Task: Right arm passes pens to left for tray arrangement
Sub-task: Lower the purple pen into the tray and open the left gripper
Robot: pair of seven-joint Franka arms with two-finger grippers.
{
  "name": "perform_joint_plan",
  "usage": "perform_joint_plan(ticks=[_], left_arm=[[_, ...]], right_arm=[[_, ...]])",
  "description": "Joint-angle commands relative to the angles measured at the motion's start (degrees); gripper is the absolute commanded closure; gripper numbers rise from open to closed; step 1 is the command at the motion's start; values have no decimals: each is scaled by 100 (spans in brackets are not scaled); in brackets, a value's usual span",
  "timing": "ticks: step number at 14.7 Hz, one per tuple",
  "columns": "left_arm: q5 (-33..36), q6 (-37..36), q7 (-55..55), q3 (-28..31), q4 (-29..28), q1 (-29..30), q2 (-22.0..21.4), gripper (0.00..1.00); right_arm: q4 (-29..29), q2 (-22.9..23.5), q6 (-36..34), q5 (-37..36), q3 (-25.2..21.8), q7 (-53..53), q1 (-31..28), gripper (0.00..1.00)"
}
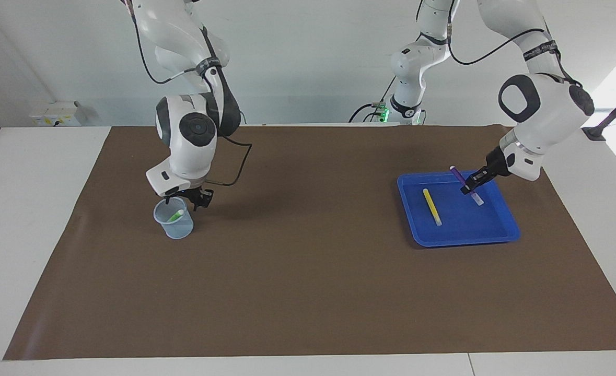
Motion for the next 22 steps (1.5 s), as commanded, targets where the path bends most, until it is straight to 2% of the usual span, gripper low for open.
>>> perform_joint_plan(ticks=[1, 4, 8, 10, 12, 13, 14, 15, 16, 17, 22], left_arm=[[494, 336, 673, -27, -204, -1, 184, 100], [811, 1047, 848, -27, -731, -63, 193, 100], [821, 1330, 964, -27, -873, -45, 351, 100], [821, 1471, 946, -27, -1022, -19, 360, 100], [821, 1612, 920, -27, -1119, -11, 360, 100], [821, 1612, 911, -27, -1119, -10, 360, 100], [821, 1612, 911, -27, -1119, -2, 360, 100], [821, 1612, 911, -27, -1154, -2, 360, 100], [821, 1630, 902, -27, -1163, -2, 360, 67], [821, 1621, 902, -27, -1163, -10, 360, 1], [821, 1604, 894, -27, -1146, 7, 360, 0]], right_arm=[[63, 75, -13, -409, 44, -153, -14, 24], [89, 67, -22, -436, 53, -153, 30, 25], [160, 84, 5, -436, 79, -118, 39, 27], [151, 93, 66, -436, 79, -100, 39, 32], [160, 102, 92, -497, 79, -100, 30, 46], [151, 102, 162, -550, 79, -100, 30, 56], [151, 102, 172, -568, 79, -100, 30, 69], [151, 102, 180, -568, 79, -92, 30, 96], [151, 102, 181, -568, 79, -83, 30, 100], [151, 102, 189, -568, 79, -83, 30, 100], [151, -82, 137, -551, 79, -118, 21, 100]])
